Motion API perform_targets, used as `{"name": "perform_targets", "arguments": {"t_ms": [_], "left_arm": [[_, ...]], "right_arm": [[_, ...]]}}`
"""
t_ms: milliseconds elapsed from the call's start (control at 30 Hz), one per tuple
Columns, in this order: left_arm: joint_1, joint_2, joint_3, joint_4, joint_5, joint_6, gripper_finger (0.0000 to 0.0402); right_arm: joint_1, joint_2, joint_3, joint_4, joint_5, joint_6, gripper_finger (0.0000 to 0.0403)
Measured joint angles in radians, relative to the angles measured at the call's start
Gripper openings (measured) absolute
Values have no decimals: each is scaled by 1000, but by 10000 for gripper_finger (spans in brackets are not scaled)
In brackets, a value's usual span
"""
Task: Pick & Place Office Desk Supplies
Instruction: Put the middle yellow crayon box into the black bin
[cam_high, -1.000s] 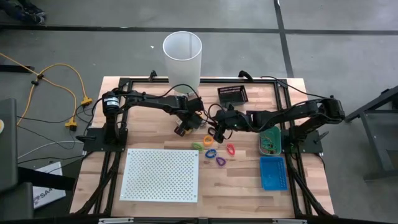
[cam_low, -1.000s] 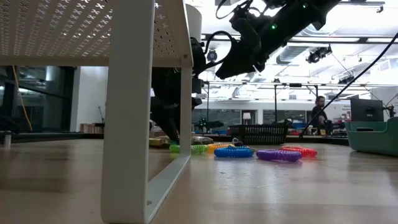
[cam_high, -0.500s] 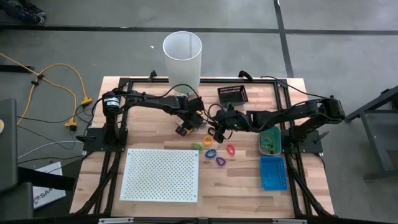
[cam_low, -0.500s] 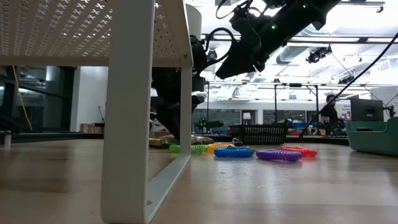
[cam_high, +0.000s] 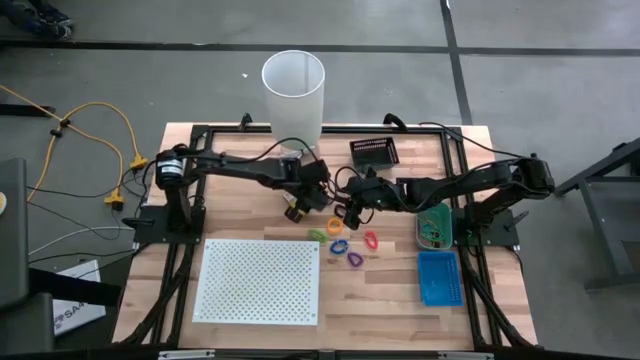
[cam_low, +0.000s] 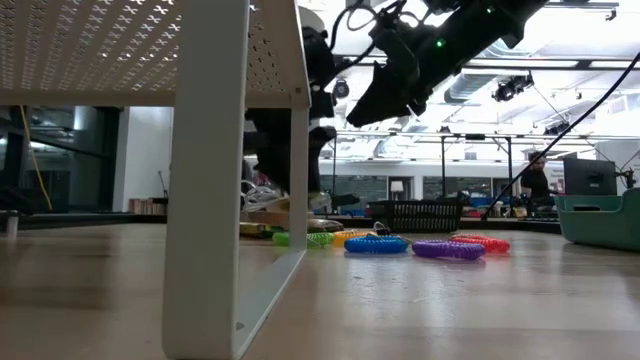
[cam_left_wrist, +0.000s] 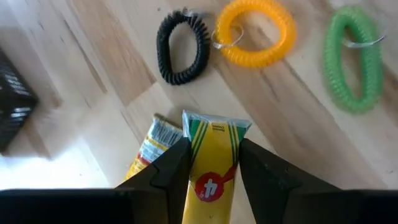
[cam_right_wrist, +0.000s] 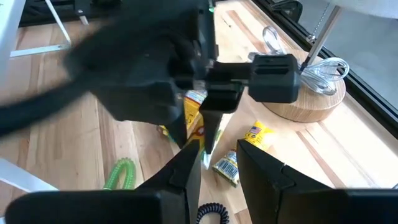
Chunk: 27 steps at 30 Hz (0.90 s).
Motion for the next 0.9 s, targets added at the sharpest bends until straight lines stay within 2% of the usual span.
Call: {"name": "perform_targets", "arguments": {"t_ms": [433, 733, 900], "left_arm": [[-32, -99, 0, -5, -24, -6, 128], [10, -184, 0, 6, 97, -2, 128], [16, -221, 0, 18, 204, 4, 128]], "right_arm": [[0, 0, 0, 0, 0, 0, 93], [0, 0, 0, 0, 0, 0, 93], [0, 0, 0, 0, 0, 0, 93]]}}
